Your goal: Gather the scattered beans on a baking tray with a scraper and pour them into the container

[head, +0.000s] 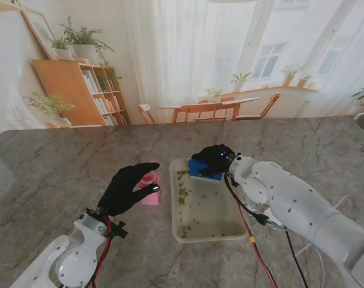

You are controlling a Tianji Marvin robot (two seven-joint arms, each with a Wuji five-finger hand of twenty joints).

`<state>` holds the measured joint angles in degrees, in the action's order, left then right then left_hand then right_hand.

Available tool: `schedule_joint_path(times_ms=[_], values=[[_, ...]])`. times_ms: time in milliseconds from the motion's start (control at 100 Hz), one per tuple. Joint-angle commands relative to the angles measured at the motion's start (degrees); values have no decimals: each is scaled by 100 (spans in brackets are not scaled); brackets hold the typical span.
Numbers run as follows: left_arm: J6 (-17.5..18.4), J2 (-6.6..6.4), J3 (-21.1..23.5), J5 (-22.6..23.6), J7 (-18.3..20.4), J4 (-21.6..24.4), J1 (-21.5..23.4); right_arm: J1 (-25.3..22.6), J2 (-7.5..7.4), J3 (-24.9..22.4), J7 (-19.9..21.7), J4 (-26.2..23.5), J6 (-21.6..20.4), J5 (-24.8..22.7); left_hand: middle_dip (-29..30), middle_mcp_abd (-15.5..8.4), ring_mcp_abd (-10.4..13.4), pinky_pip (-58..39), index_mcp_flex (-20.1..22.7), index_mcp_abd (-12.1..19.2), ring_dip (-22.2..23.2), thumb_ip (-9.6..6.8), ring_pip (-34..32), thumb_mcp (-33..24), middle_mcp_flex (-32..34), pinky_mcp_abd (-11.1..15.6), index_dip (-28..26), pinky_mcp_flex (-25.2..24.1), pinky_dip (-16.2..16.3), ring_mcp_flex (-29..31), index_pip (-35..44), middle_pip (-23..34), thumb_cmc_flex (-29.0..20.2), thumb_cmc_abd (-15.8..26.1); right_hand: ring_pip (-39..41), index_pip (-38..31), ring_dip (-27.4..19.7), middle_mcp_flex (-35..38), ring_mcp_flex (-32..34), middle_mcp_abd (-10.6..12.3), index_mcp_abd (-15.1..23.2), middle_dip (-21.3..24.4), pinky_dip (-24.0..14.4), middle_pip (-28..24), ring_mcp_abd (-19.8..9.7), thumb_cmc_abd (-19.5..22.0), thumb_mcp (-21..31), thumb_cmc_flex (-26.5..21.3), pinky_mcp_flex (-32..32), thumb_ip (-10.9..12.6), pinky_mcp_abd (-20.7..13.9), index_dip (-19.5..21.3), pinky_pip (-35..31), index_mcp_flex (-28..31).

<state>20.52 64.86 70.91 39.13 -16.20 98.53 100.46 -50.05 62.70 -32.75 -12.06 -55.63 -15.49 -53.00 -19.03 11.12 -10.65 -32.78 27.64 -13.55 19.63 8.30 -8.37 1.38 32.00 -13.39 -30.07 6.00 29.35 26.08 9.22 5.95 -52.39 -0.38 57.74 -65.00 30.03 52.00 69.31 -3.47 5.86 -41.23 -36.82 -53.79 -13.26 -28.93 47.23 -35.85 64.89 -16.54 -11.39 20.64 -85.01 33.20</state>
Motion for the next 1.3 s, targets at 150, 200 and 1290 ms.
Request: schedule_joint_path(times_ms=[150,200,1290], values=[[11,22,-19,1,-25,-6,28,313,114,346,-170,381,159,108,-138,-146,41,-104,117,144,51,-590,-121,94,25,-38,-78,4,143,74,25,10,-159,328,313,-650,21,-644,8,-125,262,-89,132,-404,-281,1156,62,-1438,-36,361,-930,354,-110,-869],[6,21,-17,3,-22,-4,29,403,162,466,-221,511,183,183,-137,-150,42,-105,116,135,53,-589,-121,94,21,-35,-78,4,144,75,25,9,-161,336,332,-874,-25,-788,-97,-150,203,-73,174,-522,-262,1130,53,-1447,-64,371,-866,427,-26,-1036],[-51,-2,-35,1,96,6,20,1239,1219,2002,-1007,2481,-492,1237,-135,-169,30,-108,129,150,86,-588,-136,96,29,-59,-79,11,170,115,27,8,-171,344,1951,-1942,349,-541,213,351,754,-864,-277,-1739,-868,-587,1301,-64,251,-17,-1351,1877,-1275,-560]])
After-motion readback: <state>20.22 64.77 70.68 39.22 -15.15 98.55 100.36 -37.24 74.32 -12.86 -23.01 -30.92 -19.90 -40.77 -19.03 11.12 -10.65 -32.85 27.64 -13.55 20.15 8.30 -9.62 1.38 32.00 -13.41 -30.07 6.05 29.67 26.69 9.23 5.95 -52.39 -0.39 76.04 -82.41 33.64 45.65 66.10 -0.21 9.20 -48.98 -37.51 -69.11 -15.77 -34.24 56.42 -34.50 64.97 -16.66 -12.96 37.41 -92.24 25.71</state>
